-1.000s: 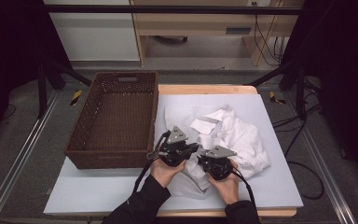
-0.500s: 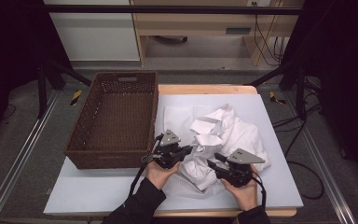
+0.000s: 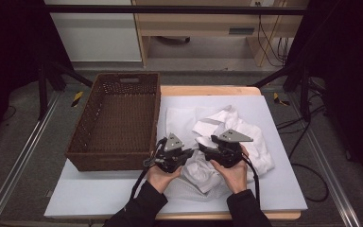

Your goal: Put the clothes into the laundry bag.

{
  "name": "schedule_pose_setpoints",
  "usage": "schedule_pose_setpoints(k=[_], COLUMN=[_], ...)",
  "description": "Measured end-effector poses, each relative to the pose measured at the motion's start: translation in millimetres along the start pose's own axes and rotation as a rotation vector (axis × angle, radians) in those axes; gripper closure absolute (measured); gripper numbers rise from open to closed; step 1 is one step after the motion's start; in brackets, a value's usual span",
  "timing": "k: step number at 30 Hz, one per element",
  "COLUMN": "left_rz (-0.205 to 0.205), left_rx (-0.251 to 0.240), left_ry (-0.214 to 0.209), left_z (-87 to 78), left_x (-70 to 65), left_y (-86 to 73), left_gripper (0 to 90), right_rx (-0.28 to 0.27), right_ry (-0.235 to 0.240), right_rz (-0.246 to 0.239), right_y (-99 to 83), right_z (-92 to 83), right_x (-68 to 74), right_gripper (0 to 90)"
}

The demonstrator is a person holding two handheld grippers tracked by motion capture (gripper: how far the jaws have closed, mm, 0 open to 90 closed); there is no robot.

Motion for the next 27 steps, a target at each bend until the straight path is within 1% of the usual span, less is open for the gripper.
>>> schedule_pose_setpoints(k=[2,3,5,6,8,10,11,13,15,16,17,18,19,20,21,22,23,25,27], left_rz=[-0.010,-0.022,-0.035,-0.036,-0.039,-0.049,-0.053,-0.057,-0.072,-0.075,-0.075,-0.073,-0.068,-0.063,-0.052,-0.039,-0.037,-0.033,-0.033], left_rx=[-0.002,-0.004,-0.008,-0.009,-0.011,-0.013,-0.015,-0.019,-0.030,-0.036,-0.039,-0.042,-0.043,-0.048,-0.046,-0.046,-0.052,-0.057,-0.063], left_ry=[-0.001,-0.006,-0.012,-0.011,-0.010,-0.011,-0.009,-0.005,-0.010,-0.008,-0.008,-0.011,-0.010,-0.008,-0.009,-0.008,-0.011,-0.019,-0.028], left_z=[-0.8,-1.2,-1.7,-1.7,-1.1,-0.4,-0.2,-0.3,-1.1,-1.7,-2.1,-2.7,-3.0,-3.5,-4.1,-4.8,-5.4,-7.0,-9.2], left_x=[2.6,4.0,5.4,6.0,6.5,7.2,7.4,8.5,8.6,8.5,8.1,6.2,5.5,2.2,-0.5,-2.9,-5.5,-9.1,-11.4], left_y=[-0.9,-1.0,-0.2,0.7,2.4,5.7,7.2,12.5,20.1,25.2,28.1,32.5,34.1,37.7,39.6,41.0,42.6,43.3,42.4], left_gripper=[89.2,89.2,89.2,89.2,89.2,89.2,89.2,89.2,89.2,89.2,89.2,89.2,89.2,89.2,89.2,89.2,89.3,89.3,89.3], right_rx=[0.019,0.025,0.023,0.018,-0.010,-0.054,-0.080,-0.104,-0.111,-0.110,-0.101,-0.092,-0.076,-0.066,-0.042,-0.023,-0.006,0.022,0.049], right_ry=[-0.015,-0.017,-0.029,-0.028,-0.025,0.011,0.040,0.088,0.144,0.159,0.182,0.193,0.206,0.211,0.221,0.225,0.221,0.197,0.152], right_rz=[0.007,0.005,0.014,0.022,0.013,-0.001,-0.024,-0.063,-0.091,-0.095,-0.098,-0.101,-0.104,-0.102,-0.093,-0.094,-0.097,-0.103,-0.106], right_y=[-3.1,-3.4,-0.9,0.7,5.5,10.1,11.3,9.9,2.8,-0.6,-7.7,-12.4,-20.0,-23.1,-30.1,-35.1,-39.2,-44.9,-48.8], right_z=[-1.1,-3.1,-11.5,-16.6,-28.9,-43.4,-52.4,-62.9,-71.4,-72.1,-70.6,-68.1,-61.6,-58.3,-48.5,-40.1,-31.3,-14.5,1.0], right_x=[-3.5,-4.8,-8.6,-9.9,-11.4,-6.9,-1.2,9.8,25.2,29.5,36.3,39.5,43.8,45.1,47.9,49.1,49.7,48.9,44.3], right_gripper=[68.8,74.8,80.8,81.7,82.5,82.6,82.6,82.5,82.5,82.5,82.5,82.5,82.5,82.5,82.6,82.6,82.6,82.6,82.5])
Point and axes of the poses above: each handheld gripper's, and its own axes: z roughly forward along the jaws, y roughly out of its top, x roughly to its left, the point moved 10 cm from there along z, roughly forward along the jaws, and after that the axes turned 3 degrees about z, right-handed, at the moved point
